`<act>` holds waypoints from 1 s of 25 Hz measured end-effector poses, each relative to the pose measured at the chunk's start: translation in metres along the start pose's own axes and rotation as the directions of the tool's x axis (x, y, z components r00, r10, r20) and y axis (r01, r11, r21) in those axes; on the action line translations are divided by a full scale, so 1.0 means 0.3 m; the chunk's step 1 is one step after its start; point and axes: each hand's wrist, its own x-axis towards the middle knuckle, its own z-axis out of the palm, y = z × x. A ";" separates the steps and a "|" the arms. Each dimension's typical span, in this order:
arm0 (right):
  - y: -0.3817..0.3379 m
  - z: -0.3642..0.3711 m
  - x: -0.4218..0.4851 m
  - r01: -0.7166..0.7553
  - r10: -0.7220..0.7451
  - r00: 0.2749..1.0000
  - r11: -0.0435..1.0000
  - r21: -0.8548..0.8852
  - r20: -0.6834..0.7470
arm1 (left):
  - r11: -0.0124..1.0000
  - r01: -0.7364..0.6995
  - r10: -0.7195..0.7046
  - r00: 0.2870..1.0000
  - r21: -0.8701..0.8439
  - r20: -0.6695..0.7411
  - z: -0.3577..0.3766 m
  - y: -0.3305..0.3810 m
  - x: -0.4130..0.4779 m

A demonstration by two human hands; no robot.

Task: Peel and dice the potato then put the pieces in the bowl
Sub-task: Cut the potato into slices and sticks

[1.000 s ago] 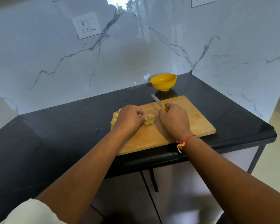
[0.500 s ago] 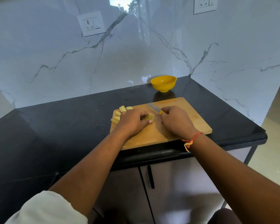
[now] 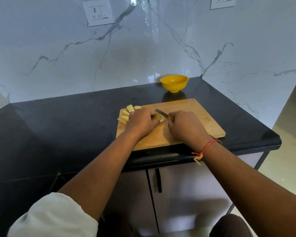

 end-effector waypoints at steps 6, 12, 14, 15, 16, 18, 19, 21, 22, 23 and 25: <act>-0.023 0.024 0.042 -0.046 0.053 0.995 0.996 -0.079 0.088 | 1.000 -0.025 0.024 0.996 0.012 0.082 -0.023 -0.005 0.012; -0.072 -0.005 0.040 -0.003 0.022 0.993 0.987 -0.160 0.118 | 0.999 -0.038 0.037 0.993 0.001 0.115 -0.046 0.003 0.022; -0.084 -0.006 0.035 0.015 0.009 0.992 0.984 -0.177 0.129 | 0.999 -0.037 0.039 0.991 -0.015 0.128 -0.053 0.001 0.021; -0.087 -0.005 0.037 0.018 0.007 0.990 0.983 -0.181 0.138 | 0.999 -0.035 0.038 0.991 -0.020 0.131 -0.055 0.001 0.020; -0.088 -0.005 0.041 0.014 0.013 0.989 0.984 -0.179 0.147 | 0.999 -0.033 0.035 0.991 -0.021 0.128 -0.055 0.002 0.019; -0.090 -0.007 0.047 -0.009 0.035 0.986 0.987 -0.159 0.163 | 1.000 -0.022 0.024 0.994 -0.018 0.103 -0.050 0.006 0.016; -0.090 -0.008 0.046 -0.022 0.048 0.984 0.988 -0.150 0.172 | 1.000 -0.014 0.015 0.996 -0.018 0.087 -0.044 0.005 0.015; -0.087 -0.011 0.034 -0.043 0.069 0.980 0.990 -0.136 0.187 | 1.000 -0.006 0.006 0.998 -0.011 0.067 -0.032 0.000 0.015; -0.085 -0.013 0.023 -0.051 0.075 0.979 0.990 -0.129 0.188 | 1.000 -0.005 0.006 0.998 -0.011 0.060 -0.029 -0.002 0.014; -0.080 -0.014 0.011 -0.057 0.081 0.979 0.990 -0.125 0.190 | 1.000 -0.001 0.003 0.998 -0.021 0.056 -0.027 -0.002 0.014; -0.069 -0.020 -0.017 -0.065 0.093 0.971 0.989 -0.131 0.218 | 0.998 0.019 -0.017 0.999 -0.058 0.039 -0.023 -0.003 0.011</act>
